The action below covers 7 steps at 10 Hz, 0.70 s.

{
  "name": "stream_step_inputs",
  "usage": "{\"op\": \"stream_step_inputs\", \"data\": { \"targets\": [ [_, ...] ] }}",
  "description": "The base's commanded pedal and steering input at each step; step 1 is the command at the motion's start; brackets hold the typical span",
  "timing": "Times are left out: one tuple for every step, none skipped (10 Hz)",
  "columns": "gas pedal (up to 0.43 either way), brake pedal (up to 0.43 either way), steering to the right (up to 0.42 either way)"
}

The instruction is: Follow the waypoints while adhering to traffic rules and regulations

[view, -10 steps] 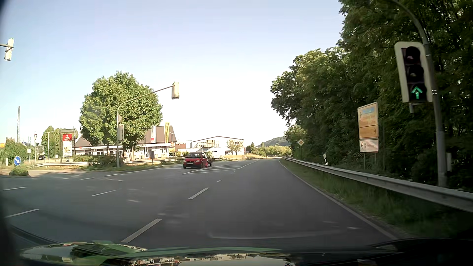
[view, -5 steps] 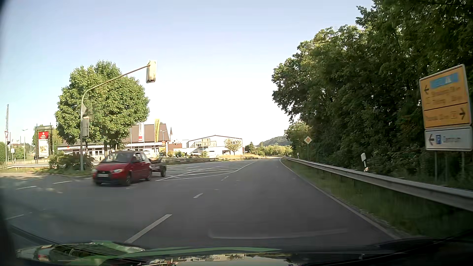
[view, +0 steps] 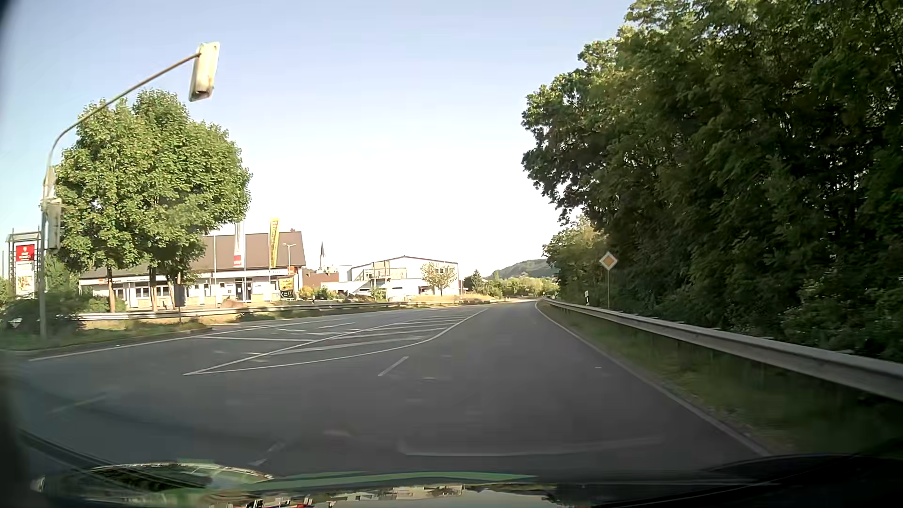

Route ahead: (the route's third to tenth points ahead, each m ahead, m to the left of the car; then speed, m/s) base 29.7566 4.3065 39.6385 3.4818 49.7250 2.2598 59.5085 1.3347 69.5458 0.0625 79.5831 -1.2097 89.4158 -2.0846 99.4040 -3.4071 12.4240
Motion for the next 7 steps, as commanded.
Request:
{"op": "stream_step_inputs", "data": {
  "targets": [
    [0.339,0.000,0.009],
    [0.339,0.000,0.009],
    [0.339,0.000,0.009],
    [0.339,0.000,0.009],
    [0.339,0.000,0.009],
    [0.339,0.000,0.009],
    [0.339,0.000,0.008]
  ]
}}
